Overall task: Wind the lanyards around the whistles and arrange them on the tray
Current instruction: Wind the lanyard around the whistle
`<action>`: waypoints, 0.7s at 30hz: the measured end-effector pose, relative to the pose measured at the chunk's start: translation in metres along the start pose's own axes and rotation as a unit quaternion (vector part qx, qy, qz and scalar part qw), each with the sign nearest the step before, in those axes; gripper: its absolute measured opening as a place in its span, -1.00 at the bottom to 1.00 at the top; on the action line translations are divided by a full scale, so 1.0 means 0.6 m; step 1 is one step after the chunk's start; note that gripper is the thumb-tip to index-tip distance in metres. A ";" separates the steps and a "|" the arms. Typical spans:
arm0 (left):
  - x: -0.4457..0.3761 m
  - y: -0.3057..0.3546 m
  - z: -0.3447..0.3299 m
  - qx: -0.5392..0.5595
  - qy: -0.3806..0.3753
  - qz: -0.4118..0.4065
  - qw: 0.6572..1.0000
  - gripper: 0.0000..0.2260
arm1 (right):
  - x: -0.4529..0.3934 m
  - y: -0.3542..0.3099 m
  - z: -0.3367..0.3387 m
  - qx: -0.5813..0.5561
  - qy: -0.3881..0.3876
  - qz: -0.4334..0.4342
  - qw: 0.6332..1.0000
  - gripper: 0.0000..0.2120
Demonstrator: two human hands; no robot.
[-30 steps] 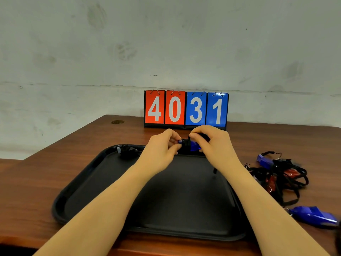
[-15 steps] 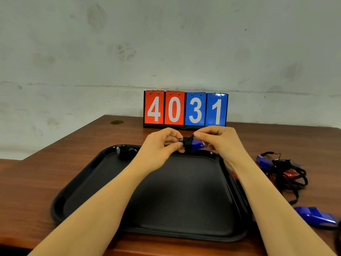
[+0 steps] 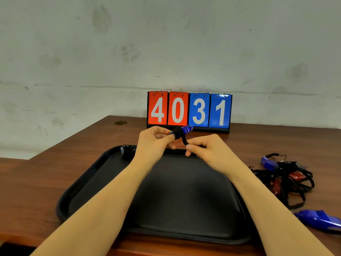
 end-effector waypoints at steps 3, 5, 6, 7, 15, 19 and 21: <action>-0.007 -0.007 0.004 -0.033 0.031 -0.006 0.999 -0.90 | 0.000 -0.003 -0.002 0.003 -0.013 -0.001 1.000 -0.81; -0.011 -0.010 0.006 -0.068 0.045 -0.023 0.996 -0.89 | -0.001 -0.005 -0.004 0.008 -0.018 0.006 1.000 -0.84; -0.012 -0.011 0.006 -0.089 0.049 -0.035 0.994 -0.89 | -0.001 -0.005 -0.005 0.016 -0.018 0.013 1.000 -0.85; -0.012 -0.012 0.005 -0.111 0.050 -0.048 0.991 -0.89 | -0.001 -0.006 -0.005 0.029 -0.015 0.023 0.999 -0.86; -0.007 -0.004 -0.003 -0.183 0.024 -0.116 0.976 -0.87 | -0.001 -0.014 -0.002 0.151 0.081 0.127 0.977 -0.79; 0.001 0.004 -0.008 -0.186 0.000 -0.145 0.972 -0.88 | -0.002 -0.014 0.005 0.160 0.111 0.126 0.973 -0.80; 0.006 0.006 -0.011 -0.187 -0.016 -0.158 0.970 -0.88 | -0.003 -0.013 0.010 0.144 0.141 0.128 0.971 -0.81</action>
Point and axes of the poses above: each hand's wrist, its own x-axis away from the middle knuckle, its own z-axis out of the back of the hand, y = z × x, the point moved 4 cm from there along -x, towards the middle knuckle, and after that the axes turned 11 degrees about y, right-handed, at the moved point
